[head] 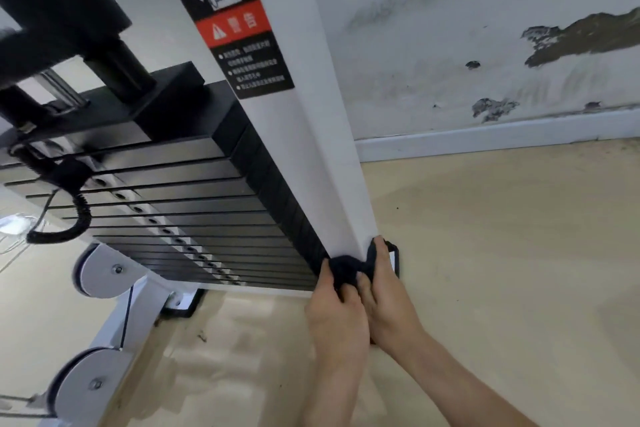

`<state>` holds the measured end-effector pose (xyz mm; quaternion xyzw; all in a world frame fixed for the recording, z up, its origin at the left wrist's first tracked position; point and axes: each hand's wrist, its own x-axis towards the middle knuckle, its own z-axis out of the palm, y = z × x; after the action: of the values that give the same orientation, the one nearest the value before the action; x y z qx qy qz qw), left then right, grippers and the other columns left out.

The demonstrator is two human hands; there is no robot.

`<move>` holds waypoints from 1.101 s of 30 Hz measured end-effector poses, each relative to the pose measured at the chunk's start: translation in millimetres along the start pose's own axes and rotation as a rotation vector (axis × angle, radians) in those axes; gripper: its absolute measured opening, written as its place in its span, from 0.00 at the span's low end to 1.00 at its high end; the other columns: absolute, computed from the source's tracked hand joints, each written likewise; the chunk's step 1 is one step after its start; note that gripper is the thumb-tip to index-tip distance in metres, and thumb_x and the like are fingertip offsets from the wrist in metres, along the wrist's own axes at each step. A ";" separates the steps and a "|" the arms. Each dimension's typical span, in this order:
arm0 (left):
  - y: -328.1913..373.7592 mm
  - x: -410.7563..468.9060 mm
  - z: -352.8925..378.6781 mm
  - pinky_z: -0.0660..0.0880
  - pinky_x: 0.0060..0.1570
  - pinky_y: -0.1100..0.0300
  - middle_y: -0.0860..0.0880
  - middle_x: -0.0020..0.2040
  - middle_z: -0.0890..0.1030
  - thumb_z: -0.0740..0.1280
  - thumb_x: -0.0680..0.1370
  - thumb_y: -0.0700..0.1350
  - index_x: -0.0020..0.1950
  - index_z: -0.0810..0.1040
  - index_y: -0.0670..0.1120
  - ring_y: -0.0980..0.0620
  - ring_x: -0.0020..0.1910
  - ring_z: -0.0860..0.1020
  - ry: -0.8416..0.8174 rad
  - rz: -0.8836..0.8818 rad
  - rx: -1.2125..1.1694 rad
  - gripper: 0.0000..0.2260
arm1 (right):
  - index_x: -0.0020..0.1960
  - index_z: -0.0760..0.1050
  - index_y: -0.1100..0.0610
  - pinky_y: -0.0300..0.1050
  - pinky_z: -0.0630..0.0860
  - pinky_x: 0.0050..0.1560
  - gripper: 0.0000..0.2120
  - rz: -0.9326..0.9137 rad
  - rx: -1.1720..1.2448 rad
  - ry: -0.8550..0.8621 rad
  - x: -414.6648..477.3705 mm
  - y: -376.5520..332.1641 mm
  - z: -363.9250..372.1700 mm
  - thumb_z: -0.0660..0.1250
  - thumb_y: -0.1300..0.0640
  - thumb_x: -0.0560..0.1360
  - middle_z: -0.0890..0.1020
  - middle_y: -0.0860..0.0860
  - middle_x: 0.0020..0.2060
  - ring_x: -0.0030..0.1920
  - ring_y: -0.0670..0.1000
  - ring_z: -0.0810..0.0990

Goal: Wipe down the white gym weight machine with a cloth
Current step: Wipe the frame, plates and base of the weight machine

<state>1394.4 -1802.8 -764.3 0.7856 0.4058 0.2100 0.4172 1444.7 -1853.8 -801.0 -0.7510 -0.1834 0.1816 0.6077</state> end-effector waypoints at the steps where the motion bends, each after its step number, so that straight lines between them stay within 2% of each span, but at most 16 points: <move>1: 10.4 -0.7 -8.4 0.67 0.40 0.77 0.55 0.48 0.82 0.61 0.77 0.38 0.63 0.77 0.51 0.59 0.42 0.77 0.034 0.074 0.037 0.16 | 0.76 0.55 0.53 0.51 0.71 0.67 0.27 -0.066 -0.004 -0.002 1.1 -18.3 -2.7 0.56 0.52 0.78 0.70 0.55 0.69 0.68 0.56 0.71; 3: 32.4 -1.2 -25.6 0.67 0.39 0.77 0.56 0.44 0.81 0.61 0.78 0.40 0.60 0.78 0.53 0.60 0.39 0.76 0.108 0.222 0.057 0.14 | 0.75 0.59 0.54 0.56 0.70 0.68 0.29 -0.151 0.041 -0.006 6.2 -56.2 -9.5 0.56 0.46 0.76 0.71 0.57 0.69 0.68 0.56 0.71; 5: 51.4 2.1 -43.1 0.68 0.37 0.75 0.56 0.41 0.82 0.59 0.78 0.45 0.58 0.78 0.55 0.59 0.37 0.75 0.161 0.324 0.086 0.13 | 0.68 0.63 0.53 0.60 0.73 0.62 0.23 -0.262 0.032 0.037 11.6 -85.6 -15.1 0.56 0.49 0.75 0.74 0.58 0.63 0.61 0.59 0.75; 8: 73.6 6.4 -65.9 0.66 0.36 0.65 0.55 0.41 0.78 0.57 0.80 0.50 0.56 0.75 0.51 0.56 0.38 0.74 0.166 0.381 0.291 0.10 | 0.74 0.54 0.54 0.57 0.68 0.68 0.27 -0.381 0.063 0.026 17.6 -116.8 -20.8 0.56 0.53 0.77 0.67 0.55 0.69 0.70 0.56 0.68; 11: 90.9 6.6 -78.0 0.69 0.44 0.59 0.53 0.46 0.77 0.56 0.81 0.51 0.54 0.72 0.49 0.51 0.46 0.77 0.149 0.380 0.386 0.09 | 0.79 0.45 0.58 0.57 0.60 0.74 0.32 -0.479 0.038 0.057 21.6 -142.2 -25.1 0.58 0.56 0.81 0.57 0.55 0.76 0.77 0.56 0.56; 13: 104.8 7.9 -86.0 0.68 0.42 0.59 0.53 0.45 0.76 0.55 0.81 0.51 0.51 0.70 0.48 0.51 0.44 0.77 0.208 0.430 0.378 0.08 | 0.79 0.43 0.58 0.57 0.56 0.75 0.33 -0.553 0.013 0.094 29.8 -159.5 -26.4 0.58 0.54 0.81 0.52 0.55 0.78 0.78 0.55 0.51; 16: 124.2 9.1 -96.7 0.63 0.34 0.60 0.53 0.41 0.74 0.54 0.78 0.53 0.46 0.68 0.48 0.51 0.38 0.74 0.298 0.550 0.350 0.10 | 0.79 0.40 0.56 0.56 0.51 0.77 0.37 -0.657 -0.020 0.139 42.7 -182.2 -32.2 0.56 0.45 0.79 0.47 0.51 0.79 0.79 0.50 0.44; 20: 124.5 12.5 -96.0 0.64 0.31 0.69 0.53 0.41 0.75 0.61 0.78 0.47 0.49 0.73 0.46 0.55 0.35 0.72 0.353 0.654 0.262 0.06 | 0.78 0.40 0.49 0.54 0.51 0.78 0.38 -0.676 0.064 0.178 53.3 -183.3 -31.2 0.56 0.39 0.77 0.47 0.49 0.79 0.78 0.47 0.44; 21: 116.4 13.0 -92.6 0.65 0.32 0.68 0.51 0.42 0.76 0.63 0.79 0.44 0.51 0.74 0.43 0.54 0.36 0.73 0.344 0.656 0.273 0.05 | 0.77 0.39 0.48 0.54 0.51 0.78 0.37 -0.658 0.073 0.175 52.1 -174.0 -29.1 0.56 0.39 0.77 0.47 0.48 0.79 0.78 0.46 0.44; 23: 92.6 10.7 -83.5 0.72 0.33 0.58 0.47 0.43 0.78 0.64 0.79 0.40 0.53 0.74 0.40 0.48 0.38 0.77 0.259 0.620 0.339 0.06 | 0.76 0.37 0.48 0.54 0.54 0.77 0.37 -0.598 0.019 0.150 44.6 -144.1 -25.3 0.55 0.40 0.76 0.45 0.48 0.79 0.78 0.47 0.45; 24: 81.4 8.7 -79.4 0.74 0.36 0.53 0.45 0.44 0.78 0.63 0.80 0.42 0.54 0.74 0.40 0.45 0.40 0.78 0.176 0.565 0.386 0.07 | 0.76 0.36 0.48 0.55 0.56 0.76 0.38 -0.558 -0.022 0.129 40.7 -127.8 -23.7 0.55 0.40 0.75 0.46 0.48 0.79 0.78 0.48 0.47; 26: 65.5 8.7 -72.1 0.74 0.44 0.53 0.47 0.51 0.78 0.58 0.82 0.49 0.59 0.71 0.43 0.46 0.47 0.79 0.019 0.448 0.601 0.11 | 0.77 0.37 0.49 0.54 0.60 0.74 0.40 -0.470 -0.086 0.087 35.1 -101.1 -24.5 0.55 0.40 0.73 0.50 0.51 0.79 0.78 0.51 0.53; 28: 61.1 11.2 -70.0 0.71 0.47 0.57 0.50 0.56 0.77 0.55 0.82 0.53 0.63 0.69 0.47 0.49 0.52 0.78 -0.060 0.443 0.818 0.14 | 0.79 0.41 0.52 0.48 0.61 0.74 0.40 -0.424 -0.082 0.031 32.5 -83.0 -27.9 0.59 0.47 0.75 0.54 0.50 0.78 0.76 0.50 0.58; 29: 62.3 12.0 -70.5 0.70 0.47 0.58 0.51 0.56 0.77 0.55 0.82 0.54 0.62 0.70 0.47 0.50 0.52 0.78 -0.086 0.447 0.852 0.14 | 0.79 0.42 0.53 0.40 0.58 0.74 0.38 -0.408 -0.071 -0.018 31.0 -78.0 -30.1 0.61 0.51 0.77 0.54 0.47 0.78 0.76 0.48 0.57; 31: 67.6 8.4 -74.8 0.71 0.45 0.59 0.49 0.51 0.79 0.62 0.80 0.50 0.56 0.75 0.45 0.49 0.48 0.78 -0.097 0.560 0.748 0.10 | 0.77 0.43 0.47 0.24 0.52 0.68 0.32 -0.400 -0.043 -0.084 25.0 -78.6 -36.6 0.59 0.57 0.81 0.53 0.39 0.75 0.75 0.40 0.54; 33: 77.7 6.3 -83.2 0.74 0.39 0.59 0.48 0.44 0.79 0.71 0.74 0.40 0.47 0.78 0.41 0.48 0.41 0.78 -0.027 0.742 0.585 0.05 | 0.72 0.48 0.40 0.18 0.53 0.62 0.23 -0.435 0.053 -0.079 25.2 -97.2 -44.1 0.54 0.52 0.83 0.59 0.31 0.69 0.72 0.36 0.60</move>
<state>1378.3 -1782.4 -653.2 0.9648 0.1344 0.2112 0.0803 1483.1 -1859.7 -698.5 -0.6698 -0.3598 0.0805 0.6445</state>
